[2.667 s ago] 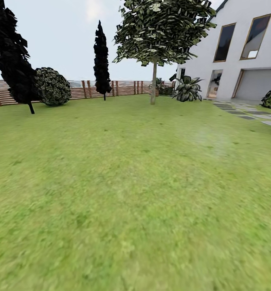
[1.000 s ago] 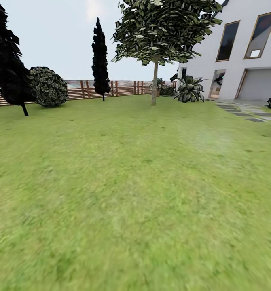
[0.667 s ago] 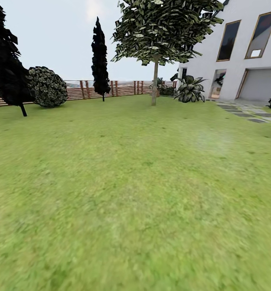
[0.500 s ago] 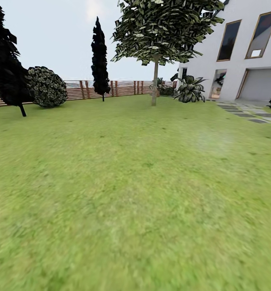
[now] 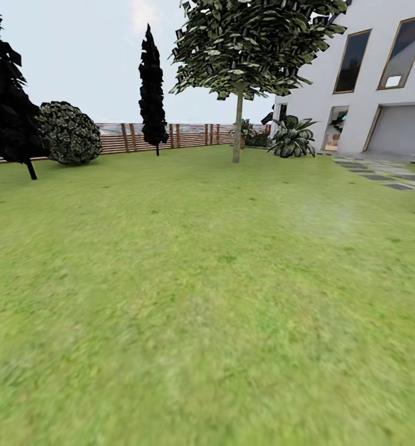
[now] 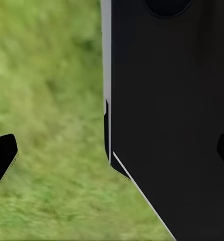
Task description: Take the three Easter eggs out of the wicker basket on the lawn in the garden, then place them on the lawn next to a single tree (choose any tree) so that all three eggs are next to the same tree and none are left in the basket.
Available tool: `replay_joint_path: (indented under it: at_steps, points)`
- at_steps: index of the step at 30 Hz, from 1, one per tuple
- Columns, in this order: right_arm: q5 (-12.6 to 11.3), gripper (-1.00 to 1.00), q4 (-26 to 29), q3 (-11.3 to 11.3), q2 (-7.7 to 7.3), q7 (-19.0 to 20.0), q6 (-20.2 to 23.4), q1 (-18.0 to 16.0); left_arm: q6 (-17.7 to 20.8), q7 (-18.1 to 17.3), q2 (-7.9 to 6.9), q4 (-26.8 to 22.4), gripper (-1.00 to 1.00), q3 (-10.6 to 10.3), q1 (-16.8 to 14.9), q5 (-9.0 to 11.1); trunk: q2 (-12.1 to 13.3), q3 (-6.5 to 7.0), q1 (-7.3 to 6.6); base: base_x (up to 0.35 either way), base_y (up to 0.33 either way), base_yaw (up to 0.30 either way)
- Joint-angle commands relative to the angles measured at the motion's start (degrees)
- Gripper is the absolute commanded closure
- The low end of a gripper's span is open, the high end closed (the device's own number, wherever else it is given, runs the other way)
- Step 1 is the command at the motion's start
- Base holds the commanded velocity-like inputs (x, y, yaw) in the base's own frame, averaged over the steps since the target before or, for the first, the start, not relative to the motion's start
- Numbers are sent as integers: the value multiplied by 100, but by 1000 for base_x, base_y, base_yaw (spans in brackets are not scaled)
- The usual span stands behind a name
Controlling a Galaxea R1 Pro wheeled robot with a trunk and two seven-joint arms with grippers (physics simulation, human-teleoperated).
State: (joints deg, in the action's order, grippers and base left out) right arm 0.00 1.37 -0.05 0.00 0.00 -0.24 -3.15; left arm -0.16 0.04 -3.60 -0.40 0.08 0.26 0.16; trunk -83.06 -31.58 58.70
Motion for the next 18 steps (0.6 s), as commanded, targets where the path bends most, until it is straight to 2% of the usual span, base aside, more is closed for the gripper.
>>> replay_joint_path:
  at_steps: [1, 18]
  points:
    - [0, -100, 0, -2, 0, 0, -3, -2, -2, -1, 0, -4, -100, 0, 1, 2, -2, -4, 3, 324, 0, 0]
    - [2, -100, 1, -3, 0, 0, -3, -2, -1, 4, 0, -3, -100, 0, 1, 0, -2, -4, 3, 324, 0, 0]
